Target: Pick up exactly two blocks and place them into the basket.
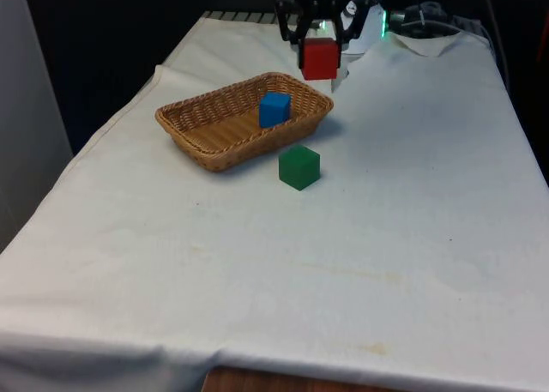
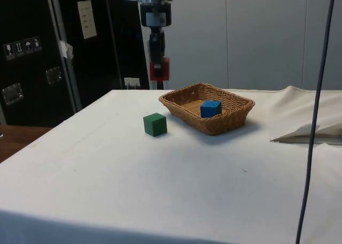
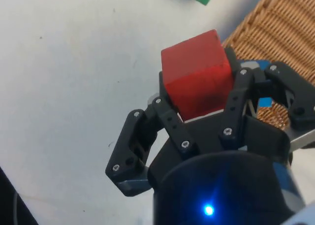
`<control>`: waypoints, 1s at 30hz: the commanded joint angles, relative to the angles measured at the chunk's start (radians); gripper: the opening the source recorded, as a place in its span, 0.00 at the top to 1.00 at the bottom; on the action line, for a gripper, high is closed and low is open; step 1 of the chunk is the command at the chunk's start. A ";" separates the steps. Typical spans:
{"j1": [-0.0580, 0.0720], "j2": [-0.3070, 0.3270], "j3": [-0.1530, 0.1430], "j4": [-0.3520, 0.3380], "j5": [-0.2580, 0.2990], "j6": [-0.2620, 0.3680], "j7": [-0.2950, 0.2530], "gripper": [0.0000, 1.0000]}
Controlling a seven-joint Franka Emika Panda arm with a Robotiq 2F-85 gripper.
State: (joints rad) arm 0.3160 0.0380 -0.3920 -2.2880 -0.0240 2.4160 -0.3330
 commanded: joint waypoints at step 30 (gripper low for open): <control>-0.007 0.087 -0.121 0.001 0.089 0.048 -0.071 0.99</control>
State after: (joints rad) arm 0.3140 0.1250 -0.5150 -2.2860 0.0430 2.4620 -0.3890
